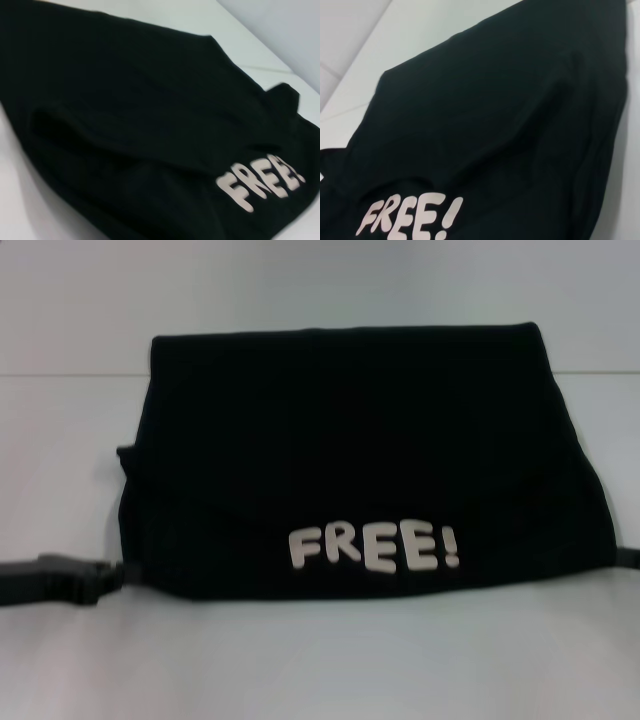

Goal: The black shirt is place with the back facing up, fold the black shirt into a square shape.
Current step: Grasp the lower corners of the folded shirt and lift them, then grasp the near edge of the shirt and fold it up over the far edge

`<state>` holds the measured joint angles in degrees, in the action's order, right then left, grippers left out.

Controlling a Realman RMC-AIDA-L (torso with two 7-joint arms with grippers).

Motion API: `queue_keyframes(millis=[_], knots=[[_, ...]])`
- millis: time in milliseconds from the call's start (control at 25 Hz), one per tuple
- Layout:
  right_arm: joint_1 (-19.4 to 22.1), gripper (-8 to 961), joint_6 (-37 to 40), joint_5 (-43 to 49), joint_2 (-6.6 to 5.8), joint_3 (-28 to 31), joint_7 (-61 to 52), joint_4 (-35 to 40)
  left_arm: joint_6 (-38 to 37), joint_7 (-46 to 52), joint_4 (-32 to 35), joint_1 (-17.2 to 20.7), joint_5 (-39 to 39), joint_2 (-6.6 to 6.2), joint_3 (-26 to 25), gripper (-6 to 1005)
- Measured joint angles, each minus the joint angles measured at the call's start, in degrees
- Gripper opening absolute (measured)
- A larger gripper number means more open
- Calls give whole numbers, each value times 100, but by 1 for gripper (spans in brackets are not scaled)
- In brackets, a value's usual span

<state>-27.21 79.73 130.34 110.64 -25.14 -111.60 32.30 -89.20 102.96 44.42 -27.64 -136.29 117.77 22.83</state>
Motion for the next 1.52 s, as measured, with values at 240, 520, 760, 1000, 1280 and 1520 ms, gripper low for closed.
queue_keyframes(millis=[240, 520, 760, 1000, 1280, 1520], knots=[[496, 3, 1027, 52, -25, 3, 722, 340, -1205, 19, 255, 208, -500, -18, -12, 0], [1107, 5, 1854, 73, -25, -1, 1221, 648, -2290, -76, 368, 309, -893, -45, -307, 0], [1440, 6, 2182, 372, -34, 53, 1524, 679, -2866, -156, 410, 415, -1081, -92, -449, 0], [1506, 8, 2527, 917, -34, 453, 1786, 641, -2882, -264, 250, 435, -1317, -86, -456, 1], [1376, 9, 2581, 1020, -33, 734, 1874, 649, -2889, -219, 214, 337, -1249, -94, -451, 1], [972, 11, 2611, 984, -76, 1074, 1979, 692, -2657, -77, 140, -70, -800, -223, -517, 1]])
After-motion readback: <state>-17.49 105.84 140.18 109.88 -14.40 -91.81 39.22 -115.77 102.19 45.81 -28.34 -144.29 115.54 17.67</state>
